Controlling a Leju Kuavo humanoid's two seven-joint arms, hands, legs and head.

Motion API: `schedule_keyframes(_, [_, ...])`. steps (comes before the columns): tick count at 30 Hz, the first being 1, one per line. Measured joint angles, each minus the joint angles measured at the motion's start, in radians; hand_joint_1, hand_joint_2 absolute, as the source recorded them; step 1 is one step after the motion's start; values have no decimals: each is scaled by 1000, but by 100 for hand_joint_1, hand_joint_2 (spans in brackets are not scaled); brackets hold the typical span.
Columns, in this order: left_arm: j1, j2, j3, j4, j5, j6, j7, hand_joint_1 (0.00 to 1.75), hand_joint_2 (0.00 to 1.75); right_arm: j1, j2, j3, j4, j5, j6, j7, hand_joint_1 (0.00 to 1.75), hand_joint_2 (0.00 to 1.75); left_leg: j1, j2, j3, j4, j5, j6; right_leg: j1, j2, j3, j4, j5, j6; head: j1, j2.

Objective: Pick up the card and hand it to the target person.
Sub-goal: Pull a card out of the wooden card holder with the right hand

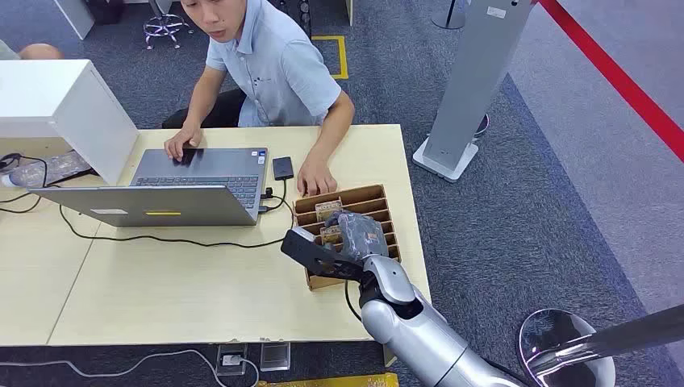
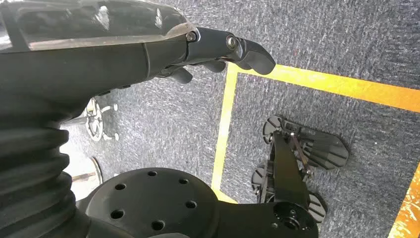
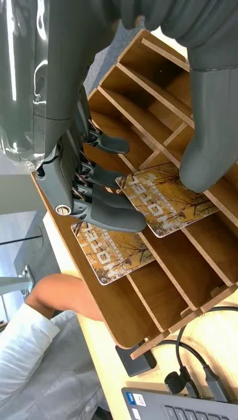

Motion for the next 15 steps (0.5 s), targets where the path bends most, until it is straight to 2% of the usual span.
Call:
schedule_keyframes(10, [0,0,0,0,0,-1,-3,0,175,-6,0,2,9,-1,-2,0,81,175,0,0,0,0,0,0,0,0,0,0,0,0,0,0])
schedule_keyframes(15, [0,0,0,0,-1,-4,-32,0,175,-8,0,3,12,-1,-10,3,81,175,0,0,0,0,0,0,0,0,0,0,0,0,0,0])
